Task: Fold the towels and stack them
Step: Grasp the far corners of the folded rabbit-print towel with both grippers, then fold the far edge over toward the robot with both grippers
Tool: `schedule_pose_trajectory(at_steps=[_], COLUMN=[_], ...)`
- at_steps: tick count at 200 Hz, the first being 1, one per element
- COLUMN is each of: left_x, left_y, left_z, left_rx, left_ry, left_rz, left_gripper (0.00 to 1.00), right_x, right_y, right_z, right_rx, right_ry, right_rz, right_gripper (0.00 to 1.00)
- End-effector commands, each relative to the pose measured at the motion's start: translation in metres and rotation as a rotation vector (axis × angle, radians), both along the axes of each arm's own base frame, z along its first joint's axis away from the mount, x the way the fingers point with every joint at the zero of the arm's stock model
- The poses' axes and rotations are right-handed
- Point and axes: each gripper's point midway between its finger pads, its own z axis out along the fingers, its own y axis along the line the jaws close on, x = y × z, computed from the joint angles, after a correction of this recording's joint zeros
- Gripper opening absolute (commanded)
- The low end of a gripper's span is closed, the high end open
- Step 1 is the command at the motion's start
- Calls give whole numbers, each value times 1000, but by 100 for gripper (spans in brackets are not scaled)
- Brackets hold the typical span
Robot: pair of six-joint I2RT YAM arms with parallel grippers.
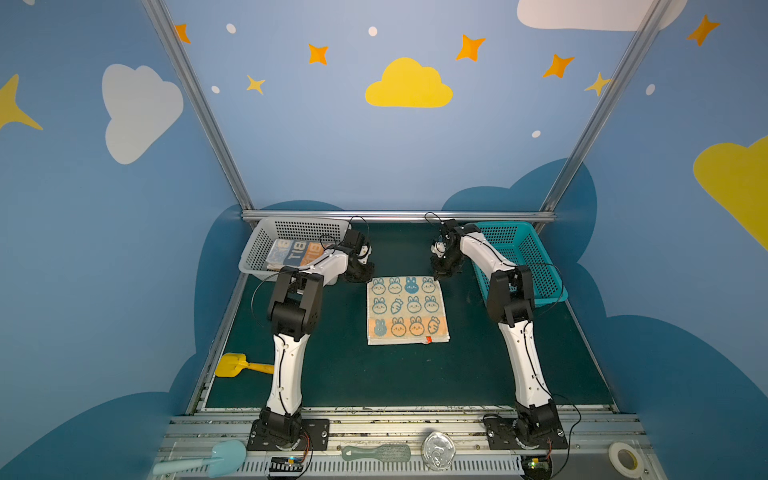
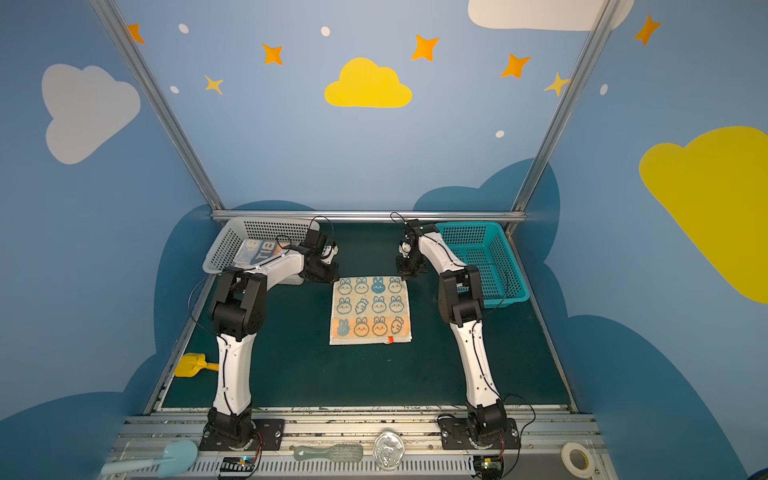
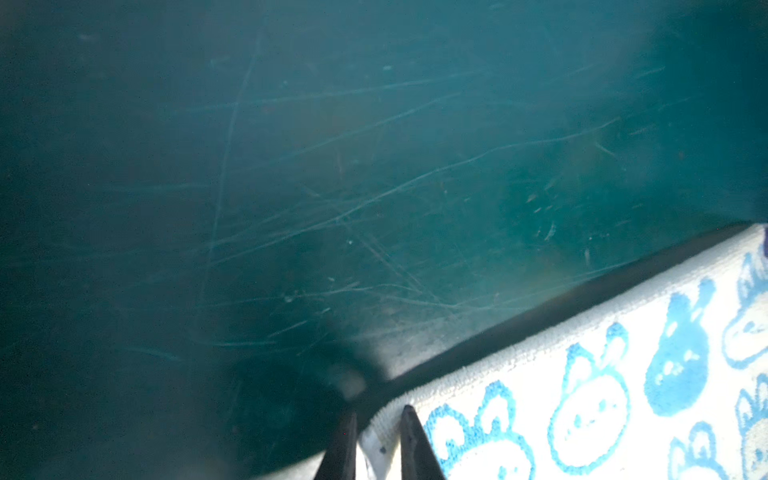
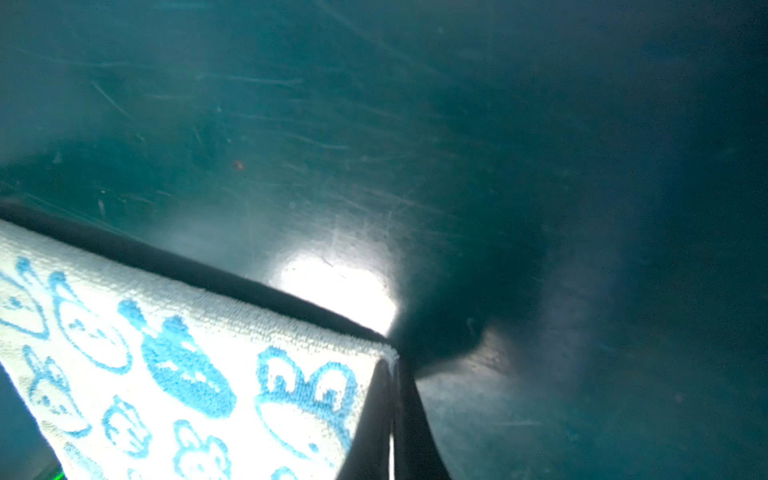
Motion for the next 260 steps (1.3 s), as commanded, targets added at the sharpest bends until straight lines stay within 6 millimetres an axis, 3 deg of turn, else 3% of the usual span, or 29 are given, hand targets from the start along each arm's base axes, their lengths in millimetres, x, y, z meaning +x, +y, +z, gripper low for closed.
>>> schedule_pose_trajectory(at_steps=[1, 57, 94, 193, 260], left_x=[-25, -33, -34, -7, -24], left_y=[-4, -3, -1, 1, 5], left_z=[-27, -31, -24, 56, 81], left_rx=[-4, 10, 17, 15, -9], left_ry=[94, 106, 93, -136, -189], left_rz=[-23, -27, -27, -17, 8], left_gripper=[18, 4, 3, 3, 3], right_x=[-11, -11, -8, -11, -35], right_y=[-7, -9, -10, -5, -14], right_z=[-11, -7, 2, 52, 82], right_rx=[-24, -18, 12, 112, 132], right_ry=[58, 59, 56, 12, -4], right_rz=[-5, -15, -38, -73, -100], right_gripper=[0, 0, 0, 0, 0])
